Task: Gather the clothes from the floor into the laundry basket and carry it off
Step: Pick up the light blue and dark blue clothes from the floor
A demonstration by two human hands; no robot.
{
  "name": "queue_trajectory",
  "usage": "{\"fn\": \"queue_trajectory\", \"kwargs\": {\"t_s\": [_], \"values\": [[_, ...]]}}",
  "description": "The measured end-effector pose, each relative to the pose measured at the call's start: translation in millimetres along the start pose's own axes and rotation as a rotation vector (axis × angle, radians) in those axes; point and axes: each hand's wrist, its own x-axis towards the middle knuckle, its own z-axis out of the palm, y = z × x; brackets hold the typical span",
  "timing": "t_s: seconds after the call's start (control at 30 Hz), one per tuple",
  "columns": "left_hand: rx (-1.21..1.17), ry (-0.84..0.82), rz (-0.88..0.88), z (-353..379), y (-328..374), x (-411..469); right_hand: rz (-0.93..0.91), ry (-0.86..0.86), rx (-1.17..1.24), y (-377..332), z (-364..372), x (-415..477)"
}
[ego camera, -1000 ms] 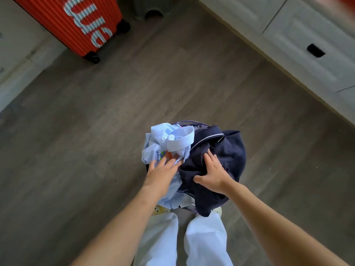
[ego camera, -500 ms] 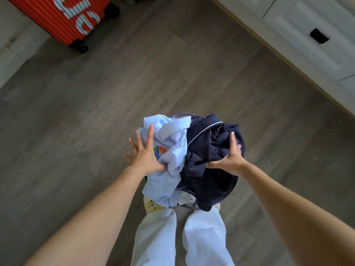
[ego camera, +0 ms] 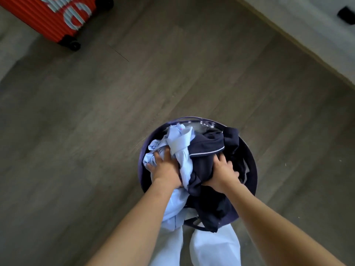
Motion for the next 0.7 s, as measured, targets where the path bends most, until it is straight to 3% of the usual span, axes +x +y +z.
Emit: {"fn": "queue_trajectory", "kwargs": {"t_s": [0.1, 0.33, 0.57, 0.7], "values": [[-0.041, 0.032, -0.069, 11.1, 1.1, 31.4, -0.010, 0.002, 0.057, 5.5, 7.7, 27.1], [-0.005, 0.094, -0.041, 29.7, 1.5, 50.7, -0.083, 0.075, 0.185, 22.1, 29.5, 53.4], [0.011, 0.282, 0.071, 29.0, -10.8, 2.2, -0.013, 0.240, 0.061, 20.1, 30.3, 1.1], [-0.061, 0.261, 0.114, 8.0, -26.4, -34.5, 0.001, 0.267, 0.113, 21.1, 17.1, -39.6]]}}
